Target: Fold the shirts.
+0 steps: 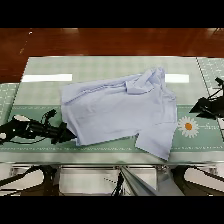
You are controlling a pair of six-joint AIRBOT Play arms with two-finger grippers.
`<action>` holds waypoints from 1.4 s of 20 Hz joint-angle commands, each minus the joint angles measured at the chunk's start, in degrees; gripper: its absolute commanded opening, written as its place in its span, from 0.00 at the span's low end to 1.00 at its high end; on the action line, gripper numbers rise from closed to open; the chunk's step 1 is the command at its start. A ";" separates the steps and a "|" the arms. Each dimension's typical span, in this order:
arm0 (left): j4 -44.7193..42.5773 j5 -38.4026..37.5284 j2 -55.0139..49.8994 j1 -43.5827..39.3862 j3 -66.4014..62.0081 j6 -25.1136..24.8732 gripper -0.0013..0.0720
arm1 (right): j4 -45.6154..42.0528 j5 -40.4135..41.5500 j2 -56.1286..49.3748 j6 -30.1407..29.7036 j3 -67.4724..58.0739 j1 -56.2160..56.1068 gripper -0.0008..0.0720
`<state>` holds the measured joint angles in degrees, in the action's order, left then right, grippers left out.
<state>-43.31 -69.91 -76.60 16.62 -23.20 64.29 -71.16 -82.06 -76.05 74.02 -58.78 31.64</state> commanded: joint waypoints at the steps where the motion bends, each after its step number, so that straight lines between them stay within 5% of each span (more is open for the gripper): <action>1: 0.07 -0.74 -0.15 -0.11 -0.02 -1.77 0.05 | 5.53 2.34 0.02 -1.73 6.71 2.05 0.70; 9: 1.88 -0.83 -0.15 -0.11 -0.13 -3.89 0.05 | 8.15 12.55 0.02 -1.84 15.58 -4.90 0.69; 10: 2.93 -0.83 -0.15 -0.11 -0.48 -4.74 0.05 | 8.28 14.60 0.02 -1.20 16.15 -6.45 0.62; 14: 6.51 -2.34 -0.13 -0.11 -4.96 -7.72 0.05 | 10.49 19.28 0.04 -0.59 16.00 -12.72 0.09; 15: 6.49 -3.58 -0.02 -0.11 -7.02 -7.72 0.05 | 10.67 19.19 0.04 -0.61 15.45 -13.81 0.05; 22: 12.31 -8.41 14.14 0.28 -32.81 -8.15 0.05 | 11.39 16.57 14.62 -6.40 -3.15 -14.67 0.05; 28: 17.84 9.79 31.12 0.24 -65.61 -8.13 0.05 | 11.04 36.68 32.89 -4.15 -29.11 -14.67 0.05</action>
<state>-27.68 -70.04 -52.60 16.80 -74.85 56.23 -59.79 -55.99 -50.65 68.62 -76.75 17.06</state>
